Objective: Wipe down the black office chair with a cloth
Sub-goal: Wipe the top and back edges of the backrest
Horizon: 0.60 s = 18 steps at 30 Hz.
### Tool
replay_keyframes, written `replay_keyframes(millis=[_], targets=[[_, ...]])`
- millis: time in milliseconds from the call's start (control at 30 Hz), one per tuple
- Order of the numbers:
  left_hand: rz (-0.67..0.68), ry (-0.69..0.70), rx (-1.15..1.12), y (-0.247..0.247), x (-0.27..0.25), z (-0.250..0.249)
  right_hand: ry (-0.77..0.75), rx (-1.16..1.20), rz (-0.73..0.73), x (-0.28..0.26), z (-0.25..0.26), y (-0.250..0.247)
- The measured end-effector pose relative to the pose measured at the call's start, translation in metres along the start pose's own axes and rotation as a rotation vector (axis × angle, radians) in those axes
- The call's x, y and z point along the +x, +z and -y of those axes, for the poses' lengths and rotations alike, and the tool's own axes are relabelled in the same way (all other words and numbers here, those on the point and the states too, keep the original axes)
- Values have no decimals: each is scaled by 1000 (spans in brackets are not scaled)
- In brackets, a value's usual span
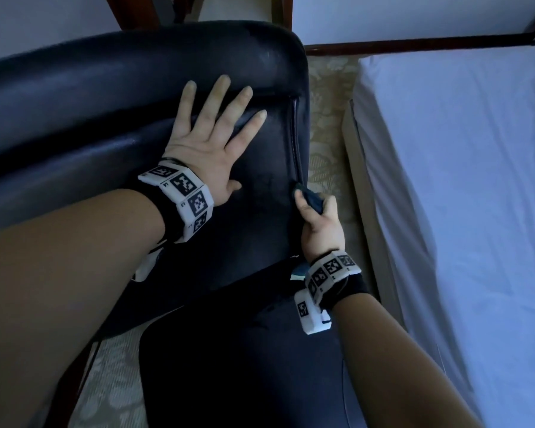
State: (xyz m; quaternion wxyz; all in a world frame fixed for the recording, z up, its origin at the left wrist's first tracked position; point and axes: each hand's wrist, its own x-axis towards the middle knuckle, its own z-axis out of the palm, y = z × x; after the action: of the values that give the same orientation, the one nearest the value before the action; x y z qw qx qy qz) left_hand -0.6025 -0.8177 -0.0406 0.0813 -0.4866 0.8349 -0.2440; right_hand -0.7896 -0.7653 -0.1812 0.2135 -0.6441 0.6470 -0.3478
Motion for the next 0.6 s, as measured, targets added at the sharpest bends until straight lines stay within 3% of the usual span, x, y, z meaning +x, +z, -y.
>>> replay_keyframes(millis=[133, 233, 300, 433, 533, 600], targets=[[-26, -17, 1, -2, -6, -5, -293, 35, -354, 16, 22, -20], [-25, -34, -55, 0, -8, -12, -360, 6, -359, 34, 43, -17], [-28, -36, -64, 2, -8, -14, -313, 36, -331, 33, 36, -5], [-36, -24, -73, 4, -6, -10, -81, 197, -249, 3, 0, 27], [-72, -19, -75, 8, -2, -11, 112, 208, -104, -10, -14, 33], [-81, -26, -47, 8, -4, -11, 99, 185, -132, -16, -13, 30]])
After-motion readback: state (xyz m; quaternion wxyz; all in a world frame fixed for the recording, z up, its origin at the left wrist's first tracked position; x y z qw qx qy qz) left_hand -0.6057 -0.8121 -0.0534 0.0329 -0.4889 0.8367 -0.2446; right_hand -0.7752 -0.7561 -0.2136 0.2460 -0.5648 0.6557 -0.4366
